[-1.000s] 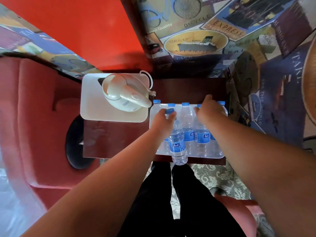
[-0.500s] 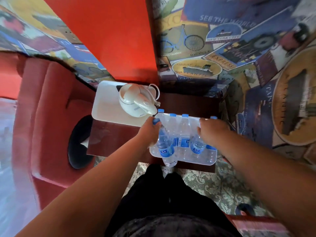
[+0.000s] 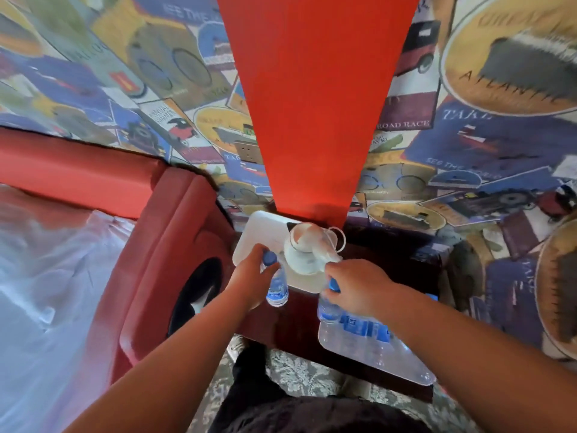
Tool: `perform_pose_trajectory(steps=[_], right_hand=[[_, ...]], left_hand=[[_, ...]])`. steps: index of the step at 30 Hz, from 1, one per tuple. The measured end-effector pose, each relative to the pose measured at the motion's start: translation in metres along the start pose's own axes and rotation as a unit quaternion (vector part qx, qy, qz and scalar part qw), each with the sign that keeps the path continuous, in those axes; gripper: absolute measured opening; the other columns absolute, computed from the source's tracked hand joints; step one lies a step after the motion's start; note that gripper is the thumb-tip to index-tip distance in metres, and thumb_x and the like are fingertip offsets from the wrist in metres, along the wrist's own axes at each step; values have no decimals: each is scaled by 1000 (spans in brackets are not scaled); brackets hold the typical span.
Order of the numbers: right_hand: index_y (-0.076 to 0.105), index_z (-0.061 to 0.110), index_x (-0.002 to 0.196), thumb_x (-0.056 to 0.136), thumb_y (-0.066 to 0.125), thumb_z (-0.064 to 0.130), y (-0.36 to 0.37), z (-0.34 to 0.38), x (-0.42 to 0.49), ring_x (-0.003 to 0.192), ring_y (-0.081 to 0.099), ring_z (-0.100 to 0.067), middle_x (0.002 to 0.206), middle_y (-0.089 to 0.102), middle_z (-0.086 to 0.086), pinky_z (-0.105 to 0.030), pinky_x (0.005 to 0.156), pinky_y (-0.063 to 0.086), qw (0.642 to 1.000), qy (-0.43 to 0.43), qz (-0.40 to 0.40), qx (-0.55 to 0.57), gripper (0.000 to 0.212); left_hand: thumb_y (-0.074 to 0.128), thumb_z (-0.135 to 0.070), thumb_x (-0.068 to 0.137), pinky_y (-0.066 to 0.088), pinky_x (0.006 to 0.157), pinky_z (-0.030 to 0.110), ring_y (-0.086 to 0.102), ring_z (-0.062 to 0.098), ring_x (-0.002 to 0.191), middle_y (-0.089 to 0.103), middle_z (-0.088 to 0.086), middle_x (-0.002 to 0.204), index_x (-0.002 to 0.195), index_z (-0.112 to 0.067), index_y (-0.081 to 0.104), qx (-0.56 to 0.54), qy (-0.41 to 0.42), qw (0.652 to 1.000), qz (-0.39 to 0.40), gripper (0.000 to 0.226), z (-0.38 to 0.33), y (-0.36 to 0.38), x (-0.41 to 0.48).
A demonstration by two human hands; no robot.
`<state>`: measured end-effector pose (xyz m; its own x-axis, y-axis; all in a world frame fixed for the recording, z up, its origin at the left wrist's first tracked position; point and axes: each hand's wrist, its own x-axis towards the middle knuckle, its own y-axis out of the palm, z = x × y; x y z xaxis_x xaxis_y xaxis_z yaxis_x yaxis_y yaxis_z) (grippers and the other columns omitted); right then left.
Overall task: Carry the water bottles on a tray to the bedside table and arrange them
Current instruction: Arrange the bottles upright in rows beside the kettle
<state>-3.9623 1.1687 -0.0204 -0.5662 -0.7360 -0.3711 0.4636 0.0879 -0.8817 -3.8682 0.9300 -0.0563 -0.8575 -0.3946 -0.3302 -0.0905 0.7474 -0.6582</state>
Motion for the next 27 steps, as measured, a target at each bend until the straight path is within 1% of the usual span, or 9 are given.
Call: perform_pose_trajectory(steps=[4, 7, 10, 12, 16, 18, 20, 24, 27], right_hand=[[56, 23, 102, 88, 56, 50, -12, 53, 61, 83, 62, -26, 96, 63, 0, -35, 62, 46, 999, -29, -43, 11, 30], [56, 22, 105, 91, 54, 43, -21, 80, 114, 84, 61, -28, 96, 61, -4, -36, 66, 47, 997, -21, -75, -24, 26], [54, 26, 105, 91, 55, 38, -27, 95, 160, 83, 59, -29, 96, 56, -4, -40, 66, 49, 995, 28, -92, -18, 19], [55, 26, 102, 89, 60, 32, -26, 99, 189, 83, 60, -32, 97, 56, -5, -40, 65, 49, 993, 58, -99, 4, 15], [58, 26, 103, 87, 63, 24, -19, 92, 239, 85, 62, -36, 111, 55, -8, -38, 67, 51, 984, 129, -116, 45, 17], [59, 24, 103, 85, 65, 19, -12, 85, 262, 89, 61, -37, 111, 54, -10, -39, 71, 51, 978, 152, -123, 71, 19], [60, 23, 103, 83, 65, 15, -1, 80, 282, 88, 61, -38, 109, 53, -12, -41, 74, 52, 975, 167, -117, 89, 22], [62, 22, 103, 82, 64, 11, 25, 74, 300, 85, 61, -40, 107, 50, -15, -42, 72, 52, 969, 199, -110, 100, 24], [62, 22, 103, 82, 64, 10, 35, 74, 304, 87, 60, -39, 108, 49, -15, -40, 71, 49, 956, 231, -128, 128, 24]], left_hand=[[66, -38, 86, 42, 64, 31, 60, 14, 74, 64, -6, 85, 93, -36, 41, 20, 13, 1000, -11, 26, 21, -45, 41], [68, -44, 84, 39, 64, 31, 58, 15, 70, 62, -7, 79, 92, -32, 43, 44, 24, 999, -19, 29, 29, -74, 83], [72, -43, 81, 42, 66, 31, 59, 22, 75, 63, -1, 82, 94, -23, 49, 61, 33, 997, -17, 33, 37, -92, 123], [73, -43, 80, 38, 61, 30, 58, 24, 72, 59, -2, 76, 85, -22, 46, 71, 38, 997, -10, 34, 44, -99, 150], [73, -44, 78, 31, 53, 28, 53, 18, 63, 53, -7, 69, 80, -24, 45, 72, 43, 996, -2, 34, 51, -100, 201], [71, -46, 77, 29, 49, 27, 51, 12, 59, 53, -8, 67, 82, -23, 48, 78, 44, 996, 0, 33, 54, -99, 223], [68, -50, 76, 27, 47, 28, 51, 12, 59, 54, -8, 67, 82, -23, 49, 110, 58, 992, 16, 34, 60, -94, 243], [62, -54, 76, 35, 57, 30, 55, 23, 72, 59, -2, 81, 90, -20, 52, 193, 65, 976, 73, 38, 75, -79, 264], [60, -54, 81, 37, 65, 32, 53, 24, 77, 57, 0, 86, 91, -21, 49, 198, 50, 974, 93, 36, 83, -71, 269]])
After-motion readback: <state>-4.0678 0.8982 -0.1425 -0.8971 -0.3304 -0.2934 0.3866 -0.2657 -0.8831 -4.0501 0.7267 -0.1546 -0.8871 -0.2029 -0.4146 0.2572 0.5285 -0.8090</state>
